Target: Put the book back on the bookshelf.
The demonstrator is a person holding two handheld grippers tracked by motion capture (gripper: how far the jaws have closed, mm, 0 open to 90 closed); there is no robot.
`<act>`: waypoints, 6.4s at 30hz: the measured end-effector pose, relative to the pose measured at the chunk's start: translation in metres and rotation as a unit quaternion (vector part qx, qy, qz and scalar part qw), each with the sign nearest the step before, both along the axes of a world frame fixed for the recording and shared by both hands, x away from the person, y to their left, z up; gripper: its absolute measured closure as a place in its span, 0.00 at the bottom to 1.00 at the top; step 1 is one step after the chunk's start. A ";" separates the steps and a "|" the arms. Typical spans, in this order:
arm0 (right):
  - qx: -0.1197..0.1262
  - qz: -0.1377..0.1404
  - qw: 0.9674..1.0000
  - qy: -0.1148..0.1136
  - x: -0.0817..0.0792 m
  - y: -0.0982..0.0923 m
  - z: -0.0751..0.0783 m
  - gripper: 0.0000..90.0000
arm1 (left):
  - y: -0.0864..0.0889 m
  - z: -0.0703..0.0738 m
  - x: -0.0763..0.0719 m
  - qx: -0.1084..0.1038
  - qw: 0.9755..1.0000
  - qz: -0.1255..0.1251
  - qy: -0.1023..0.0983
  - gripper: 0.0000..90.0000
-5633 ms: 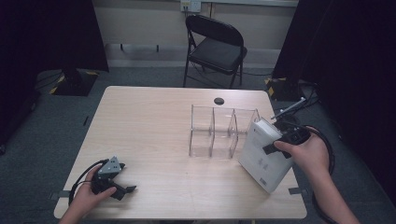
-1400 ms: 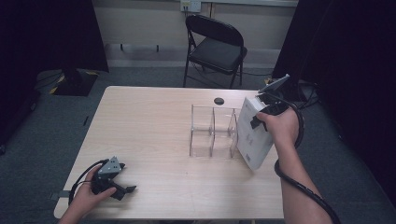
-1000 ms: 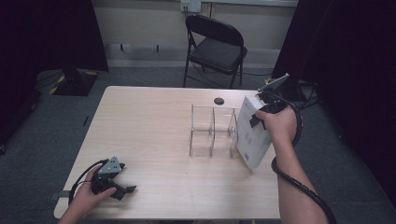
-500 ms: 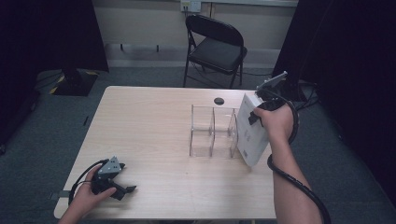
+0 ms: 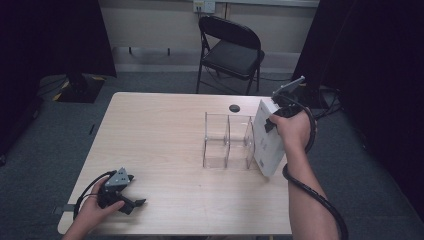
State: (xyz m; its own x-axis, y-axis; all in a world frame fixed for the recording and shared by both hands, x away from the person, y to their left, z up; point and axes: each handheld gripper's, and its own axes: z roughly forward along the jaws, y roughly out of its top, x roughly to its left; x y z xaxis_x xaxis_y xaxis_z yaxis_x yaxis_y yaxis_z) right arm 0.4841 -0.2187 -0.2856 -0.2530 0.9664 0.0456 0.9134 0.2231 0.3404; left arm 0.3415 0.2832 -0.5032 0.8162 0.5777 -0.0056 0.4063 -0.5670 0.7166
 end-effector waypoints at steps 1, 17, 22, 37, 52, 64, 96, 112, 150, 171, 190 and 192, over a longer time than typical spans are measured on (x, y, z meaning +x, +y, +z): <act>-0.001 0.000 1.000 0.000 0.000 0.000 0.000 0.58 | 0.000 0.000 0.000 0.002 1.000 -0.001 -0.002 0.00; -0.014 -0.008 1.000 -0.005 0.007 0.008 -0.006 0.58 | 0.000 0.001 0.000 0.004 1.000 -0.001 0.003 0.00; -0.013 -0.010 1.000 -0.004 0.010 0.008 -0.009 0.58 | 0.001 0.001 0.000 0.007 1.000 -0.002 0.000 0.00; -0.009 -0.013 1.000 -0.008 0.015 0.007 -0.012 0.58 | 0.000 0.001 0.000 0.005 1.000 -0.002 0.002 0.00; -0.014 -0.016 1.000 -0.010 0.019 0.010 -0.016 0.58 | 0.000 0.001 0.000 0.002 1.000 -0.001 0.005 0.00; -0.017 -0.020 1.000 -0.017 0.019 0.011 -0.017 0.58 | 0.000 0.000 0.000 -0.002 1.000 -0.001 0.002 0.00; -0.001 -0.025 0.999 -0.020 0.014 0.007 -0.021 0.51 | 0.000 0.000 0.000 0.000 1.000 -0.001 0.003 0.00; 0.004 -0.015 1.000 -0.018 0.007 0.003 -0.020 0.41 | -0.001 0.000 0.001 -0.001 1.000 -0.001 0.000 0.00; 0.025 0.015 0.999 -0.029 -0.020 -0.010 -0.016 0.32 | -0.003 0.000 0.002 -0.001 1.000 -0.003 0.002 0.00; 0.042 0.032 0.998 -0.030 -0.042 -0.018 -0.018 0.30 | -0.003 0.000 0.002 -0.001 1.000 -0.003 0.002 0.00; 0.049 0.055 0.997 -0.028 -0.061 -0.026 -0.038 0.30 | -0.003 0.000 0.003 -0.001 1.000 -0.004 0.000 0.00; 0.048 0.059 0.997 -0.030 -0.064 -0.027 -0.040 0.29 | -0.003 0.000 0.003 0.000 1.000 -0.004 0.000 0.00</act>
